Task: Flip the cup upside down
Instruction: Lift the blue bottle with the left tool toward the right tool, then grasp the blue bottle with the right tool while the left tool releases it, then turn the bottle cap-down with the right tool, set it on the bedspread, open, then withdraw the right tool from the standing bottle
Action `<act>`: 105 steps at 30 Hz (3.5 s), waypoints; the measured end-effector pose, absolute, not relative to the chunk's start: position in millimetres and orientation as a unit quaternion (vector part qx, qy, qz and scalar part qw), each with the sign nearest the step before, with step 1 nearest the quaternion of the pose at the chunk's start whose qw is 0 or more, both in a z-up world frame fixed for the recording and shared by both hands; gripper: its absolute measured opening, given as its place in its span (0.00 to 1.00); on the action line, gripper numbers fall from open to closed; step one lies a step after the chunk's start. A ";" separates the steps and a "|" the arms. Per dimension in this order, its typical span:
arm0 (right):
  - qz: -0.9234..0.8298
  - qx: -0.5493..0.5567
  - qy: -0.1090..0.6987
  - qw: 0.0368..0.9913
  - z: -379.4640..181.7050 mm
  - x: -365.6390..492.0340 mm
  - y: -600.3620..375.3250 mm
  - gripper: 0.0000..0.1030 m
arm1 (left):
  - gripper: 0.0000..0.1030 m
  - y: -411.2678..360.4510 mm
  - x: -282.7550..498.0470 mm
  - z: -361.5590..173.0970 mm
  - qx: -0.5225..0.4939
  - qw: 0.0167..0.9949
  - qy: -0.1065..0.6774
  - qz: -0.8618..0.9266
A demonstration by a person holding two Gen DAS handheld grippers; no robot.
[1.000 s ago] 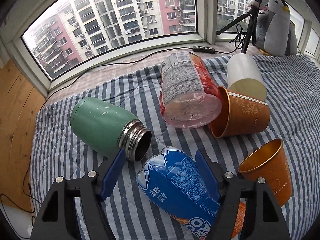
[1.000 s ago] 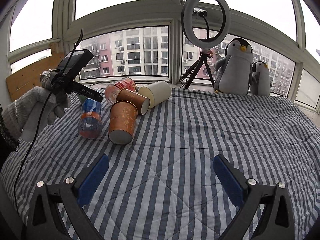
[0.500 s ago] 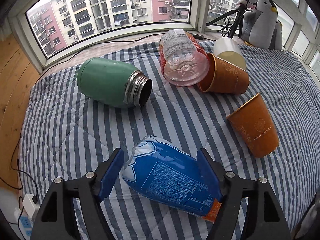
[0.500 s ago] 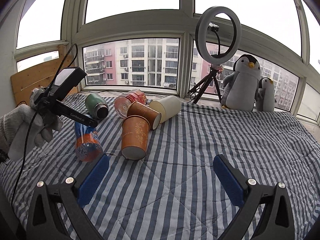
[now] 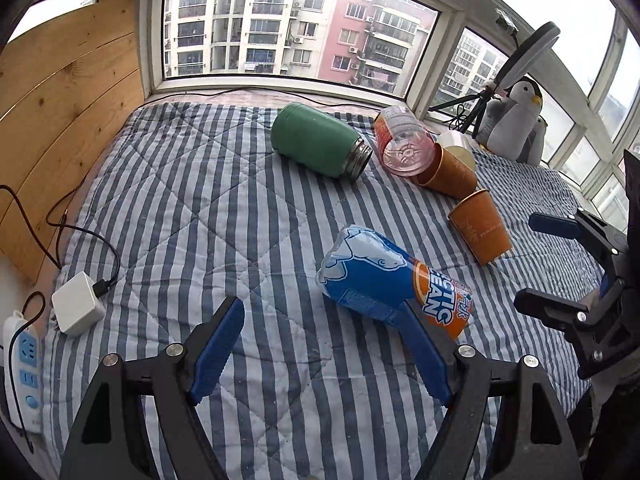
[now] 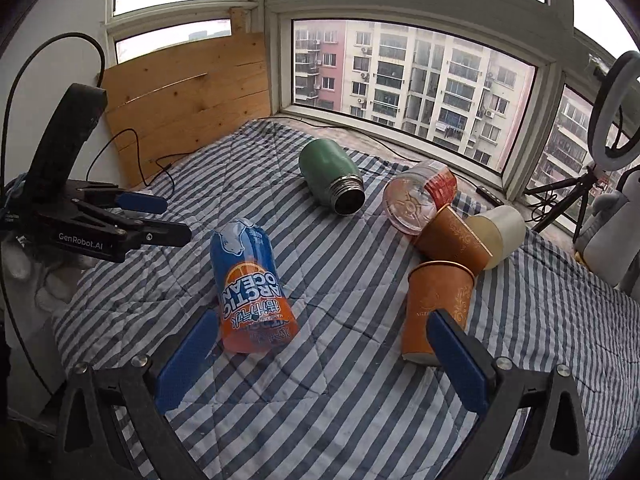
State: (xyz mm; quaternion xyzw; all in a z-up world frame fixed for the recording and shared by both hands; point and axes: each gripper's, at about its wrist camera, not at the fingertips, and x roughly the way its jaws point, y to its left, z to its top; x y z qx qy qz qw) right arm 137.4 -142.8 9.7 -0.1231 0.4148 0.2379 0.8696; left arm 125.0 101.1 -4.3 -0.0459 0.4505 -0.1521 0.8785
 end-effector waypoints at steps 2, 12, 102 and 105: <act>0.247 -0.158 0.430 0.854 2.2 159.4 -114.2 1.00 | 0.80 113.8 108.4 -9.3 -0.049 0.879 0.451 -0.144; 0.243 -0.256 0.520 0.778 -56.0 221.1 -21.8 1.00 | 0.80 169.7 72.5 -30.8 -0.090 0.877 0.454 -0.128; -0.064 -0.002 0.036 0.997 17.2 -68.2 -250.8 0.98 | 0.84 -10.4 -40.7 6.3 -0.010 0.997 0.061 -0.050; -0.064 -0.003 0.036 0.997 14.9 -68.5 -250.9 0.98 | 0.84 -8.5 -42.8 5.4 -0.015 0.997 0.057 -0.046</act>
